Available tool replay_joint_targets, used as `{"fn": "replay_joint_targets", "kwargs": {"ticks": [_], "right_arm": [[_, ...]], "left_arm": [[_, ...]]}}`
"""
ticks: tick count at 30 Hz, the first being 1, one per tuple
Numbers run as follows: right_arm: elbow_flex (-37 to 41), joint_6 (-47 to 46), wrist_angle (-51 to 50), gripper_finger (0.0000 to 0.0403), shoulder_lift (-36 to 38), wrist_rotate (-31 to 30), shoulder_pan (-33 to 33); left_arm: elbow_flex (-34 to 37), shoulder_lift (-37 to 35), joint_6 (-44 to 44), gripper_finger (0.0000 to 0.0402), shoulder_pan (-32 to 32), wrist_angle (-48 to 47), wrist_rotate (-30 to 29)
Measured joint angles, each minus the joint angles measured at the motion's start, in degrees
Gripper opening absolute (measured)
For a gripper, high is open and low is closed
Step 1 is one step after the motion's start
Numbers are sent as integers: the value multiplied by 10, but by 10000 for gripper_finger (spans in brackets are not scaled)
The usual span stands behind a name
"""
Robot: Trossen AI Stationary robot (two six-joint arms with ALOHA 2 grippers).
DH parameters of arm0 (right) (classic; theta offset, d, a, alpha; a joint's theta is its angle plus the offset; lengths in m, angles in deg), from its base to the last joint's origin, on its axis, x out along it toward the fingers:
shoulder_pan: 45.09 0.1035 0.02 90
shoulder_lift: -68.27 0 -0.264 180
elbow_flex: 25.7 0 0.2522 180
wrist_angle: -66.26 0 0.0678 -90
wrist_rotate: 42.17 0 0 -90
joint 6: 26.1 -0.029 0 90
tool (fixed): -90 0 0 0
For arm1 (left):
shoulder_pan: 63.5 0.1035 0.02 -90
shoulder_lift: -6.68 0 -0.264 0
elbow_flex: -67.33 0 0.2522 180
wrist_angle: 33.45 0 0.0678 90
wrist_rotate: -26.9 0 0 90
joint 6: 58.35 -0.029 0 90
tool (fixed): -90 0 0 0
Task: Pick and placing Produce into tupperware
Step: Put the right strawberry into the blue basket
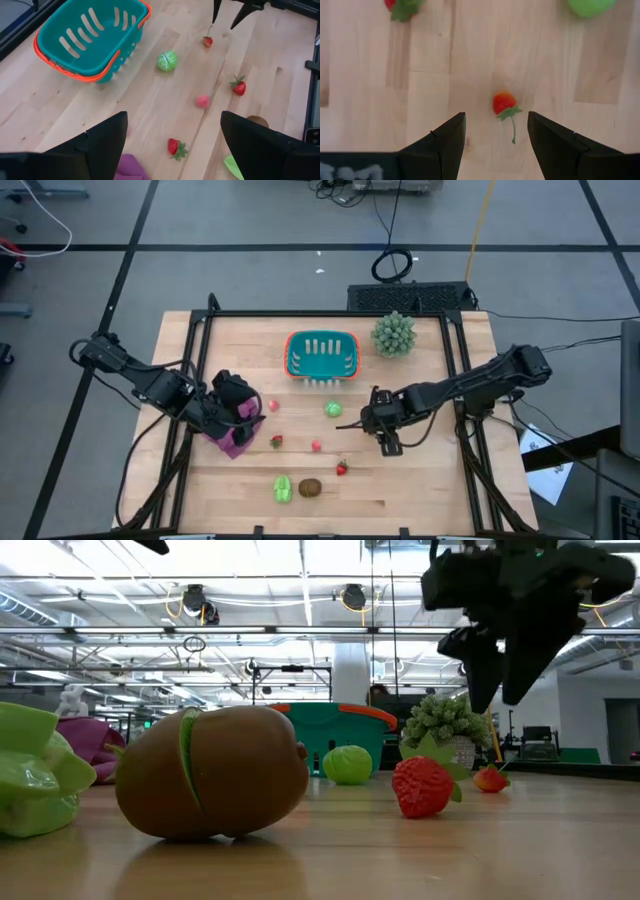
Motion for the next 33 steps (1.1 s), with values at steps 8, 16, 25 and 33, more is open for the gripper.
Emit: {"fn": "replay_joint_targets", "kwargs": {"ticks": [8,16,25,33], "right_arm": [[0,8,15,203,1,3,-18],[0,10,28,203,-8,15,-22],[1,32,30,203,-57,15,-22],[1,50,31,203,-96,15,-22]], "left_arm": [[0,0,0,324,0,-20,0],[0,0,0,324,0,-23,1],[0,0,0,324,0,-23,1],[0,0,1,324,0,-23,2]]}}
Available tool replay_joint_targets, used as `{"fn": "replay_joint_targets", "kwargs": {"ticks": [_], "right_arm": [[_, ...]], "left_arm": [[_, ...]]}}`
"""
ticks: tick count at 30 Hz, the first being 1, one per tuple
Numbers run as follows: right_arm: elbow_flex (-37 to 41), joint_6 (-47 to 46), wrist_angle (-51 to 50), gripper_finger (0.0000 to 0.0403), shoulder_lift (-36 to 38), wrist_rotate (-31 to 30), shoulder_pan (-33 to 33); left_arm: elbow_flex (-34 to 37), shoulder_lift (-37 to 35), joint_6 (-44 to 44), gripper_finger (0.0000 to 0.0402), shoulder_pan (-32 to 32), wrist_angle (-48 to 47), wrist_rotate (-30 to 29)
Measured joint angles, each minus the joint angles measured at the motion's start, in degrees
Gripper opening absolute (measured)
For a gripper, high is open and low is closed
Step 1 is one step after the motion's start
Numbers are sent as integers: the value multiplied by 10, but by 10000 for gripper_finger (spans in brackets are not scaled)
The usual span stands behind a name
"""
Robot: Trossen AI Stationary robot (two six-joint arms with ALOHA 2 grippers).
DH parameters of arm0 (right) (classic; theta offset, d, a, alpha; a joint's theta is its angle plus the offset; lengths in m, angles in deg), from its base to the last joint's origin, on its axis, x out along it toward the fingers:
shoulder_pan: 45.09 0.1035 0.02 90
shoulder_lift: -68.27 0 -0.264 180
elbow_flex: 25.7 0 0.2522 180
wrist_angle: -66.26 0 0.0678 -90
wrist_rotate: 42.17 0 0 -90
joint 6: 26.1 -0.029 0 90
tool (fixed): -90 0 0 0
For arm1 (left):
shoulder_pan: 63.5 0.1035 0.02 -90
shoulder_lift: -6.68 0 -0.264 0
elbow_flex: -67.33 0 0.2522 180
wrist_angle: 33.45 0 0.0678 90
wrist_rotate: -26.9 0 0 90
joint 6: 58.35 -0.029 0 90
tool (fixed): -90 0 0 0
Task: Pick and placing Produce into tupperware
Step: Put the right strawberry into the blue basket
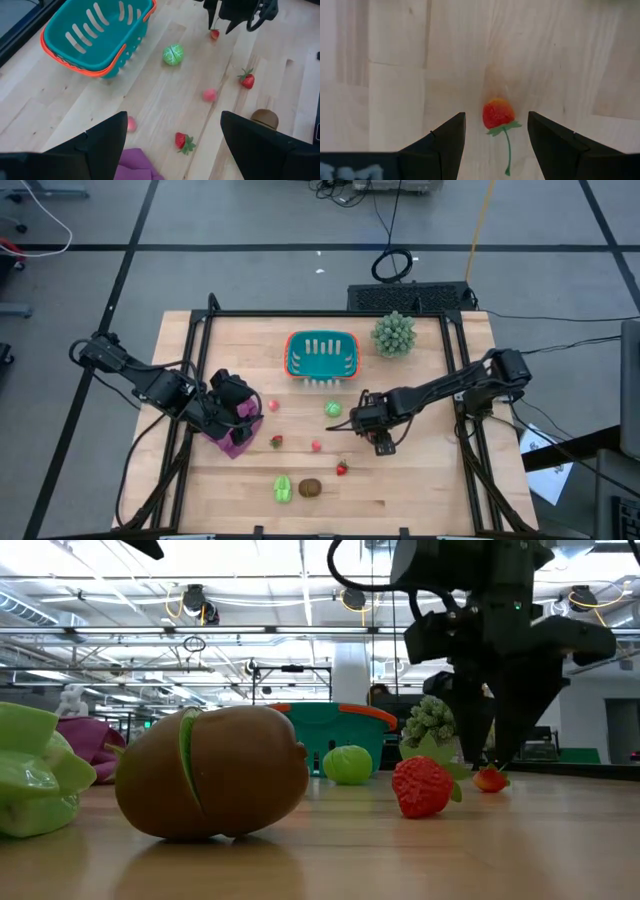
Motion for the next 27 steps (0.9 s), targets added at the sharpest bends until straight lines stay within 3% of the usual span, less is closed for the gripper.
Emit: {"fn": "replay_joint_targets", "kwargs": {"ticks": [27], "right_arm": [[35,6,38,203,-23,2,-12]], "left_arm": [[0,0,4,324,0,6,0]]}}
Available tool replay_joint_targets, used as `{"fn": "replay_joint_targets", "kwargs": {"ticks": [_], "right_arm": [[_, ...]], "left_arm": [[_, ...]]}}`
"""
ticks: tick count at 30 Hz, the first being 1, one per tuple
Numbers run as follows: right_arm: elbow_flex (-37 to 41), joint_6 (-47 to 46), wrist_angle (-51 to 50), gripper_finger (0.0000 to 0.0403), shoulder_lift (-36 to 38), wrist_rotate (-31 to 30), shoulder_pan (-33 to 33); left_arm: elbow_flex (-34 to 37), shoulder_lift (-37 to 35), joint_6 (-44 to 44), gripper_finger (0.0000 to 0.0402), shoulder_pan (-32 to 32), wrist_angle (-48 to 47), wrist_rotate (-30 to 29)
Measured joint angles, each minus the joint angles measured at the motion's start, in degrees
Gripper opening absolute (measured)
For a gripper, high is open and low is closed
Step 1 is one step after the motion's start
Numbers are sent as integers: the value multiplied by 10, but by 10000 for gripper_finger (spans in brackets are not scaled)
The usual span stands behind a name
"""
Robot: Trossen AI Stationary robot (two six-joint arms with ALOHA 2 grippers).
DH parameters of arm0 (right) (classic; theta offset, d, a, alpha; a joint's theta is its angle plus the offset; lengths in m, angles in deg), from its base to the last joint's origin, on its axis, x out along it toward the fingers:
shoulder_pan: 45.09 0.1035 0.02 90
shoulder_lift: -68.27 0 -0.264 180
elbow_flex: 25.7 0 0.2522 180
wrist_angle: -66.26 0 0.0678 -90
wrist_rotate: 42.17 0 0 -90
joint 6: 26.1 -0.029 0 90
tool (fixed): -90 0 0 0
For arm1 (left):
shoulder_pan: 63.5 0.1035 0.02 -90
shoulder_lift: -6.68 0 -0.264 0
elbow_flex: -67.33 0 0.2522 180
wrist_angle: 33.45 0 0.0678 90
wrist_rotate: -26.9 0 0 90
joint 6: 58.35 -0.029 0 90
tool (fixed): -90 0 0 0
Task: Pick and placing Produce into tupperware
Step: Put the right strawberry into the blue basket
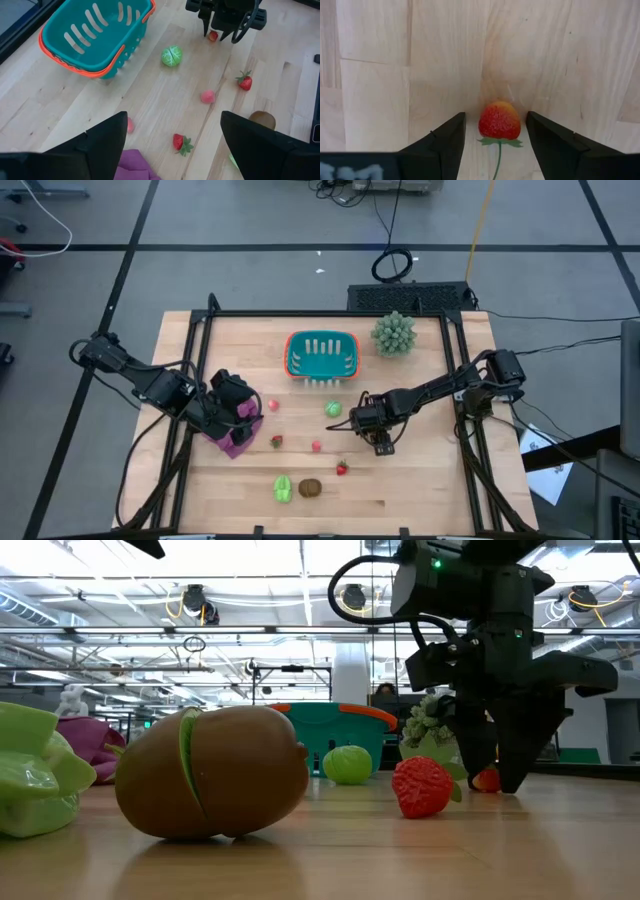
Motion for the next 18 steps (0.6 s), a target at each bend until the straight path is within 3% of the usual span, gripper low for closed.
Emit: {"fn": "replay_joint_targets", "kwargs": {"ticks": [5,18], "right_arm": [[0,0,0,195,0,-1,0],[0,0,0,118,0,-3,0]], "left_arm": [[0,0,0,324,0,0,0],[0,0,1,324,0,0,0]]}}
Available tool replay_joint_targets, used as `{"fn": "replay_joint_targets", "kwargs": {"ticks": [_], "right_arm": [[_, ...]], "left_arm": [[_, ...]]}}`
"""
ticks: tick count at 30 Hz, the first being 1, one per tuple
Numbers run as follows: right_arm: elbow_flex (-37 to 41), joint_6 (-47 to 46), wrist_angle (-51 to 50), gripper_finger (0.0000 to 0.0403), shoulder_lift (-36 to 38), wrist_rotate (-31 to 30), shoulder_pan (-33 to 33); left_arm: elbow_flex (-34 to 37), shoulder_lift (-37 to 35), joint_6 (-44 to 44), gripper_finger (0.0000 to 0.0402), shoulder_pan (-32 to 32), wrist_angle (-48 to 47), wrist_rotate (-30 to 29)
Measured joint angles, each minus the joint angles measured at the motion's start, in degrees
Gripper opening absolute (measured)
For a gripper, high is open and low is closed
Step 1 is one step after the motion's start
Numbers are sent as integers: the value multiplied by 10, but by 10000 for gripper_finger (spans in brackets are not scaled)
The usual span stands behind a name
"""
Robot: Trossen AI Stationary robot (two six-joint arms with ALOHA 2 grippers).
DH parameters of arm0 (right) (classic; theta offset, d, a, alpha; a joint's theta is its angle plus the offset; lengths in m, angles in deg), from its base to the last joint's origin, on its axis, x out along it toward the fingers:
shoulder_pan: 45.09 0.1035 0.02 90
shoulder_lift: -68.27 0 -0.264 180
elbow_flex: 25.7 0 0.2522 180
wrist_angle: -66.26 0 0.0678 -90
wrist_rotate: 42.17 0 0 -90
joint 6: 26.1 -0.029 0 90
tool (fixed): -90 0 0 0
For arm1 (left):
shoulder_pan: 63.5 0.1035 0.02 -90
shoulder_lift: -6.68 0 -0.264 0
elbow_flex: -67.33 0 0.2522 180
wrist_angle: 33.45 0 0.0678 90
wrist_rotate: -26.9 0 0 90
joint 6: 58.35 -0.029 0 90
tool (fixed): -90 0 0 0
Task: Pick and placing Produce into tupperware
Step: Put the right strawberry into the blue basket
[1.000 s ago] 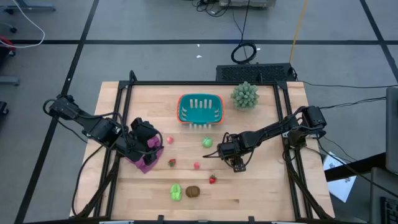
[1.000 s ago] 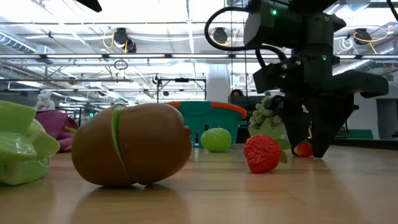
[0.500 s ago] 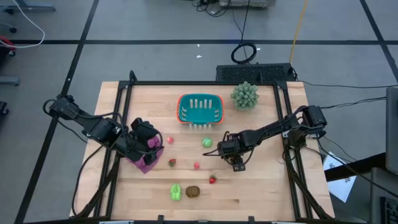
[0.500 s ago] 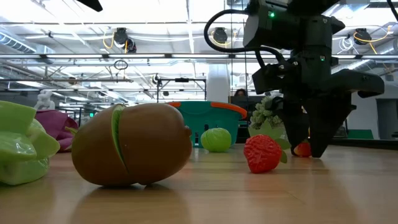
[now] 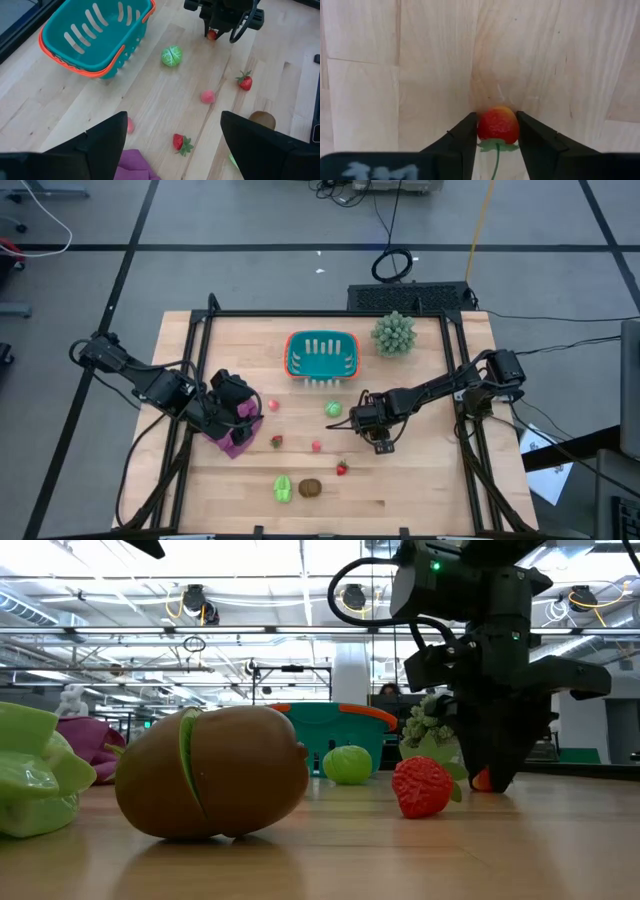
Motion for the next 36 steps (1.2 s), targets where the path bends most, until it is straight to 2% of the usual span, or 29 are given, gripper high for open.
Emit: {"fn": "replay_joint_targets", "kwargs": {"ticks": [5,17,25,31,36], "right_arm": [[-2,0,-8,103,2,1,0],[-46,5,-47,97,2,0,0],[-132,40,-110,96,2,-6,0],[-225,120,-136,96,3,-82,-3],[-275,216,-101,96,3,-157,-26]], "left_arm": [[0,0,0,324,0,0,0],[0,0,-1,324,0,1,0],[0,0,-1,324,0,1,0],[0,0,-3,324,0,1,0],[0,0,-6,324,0,1,0]]}}
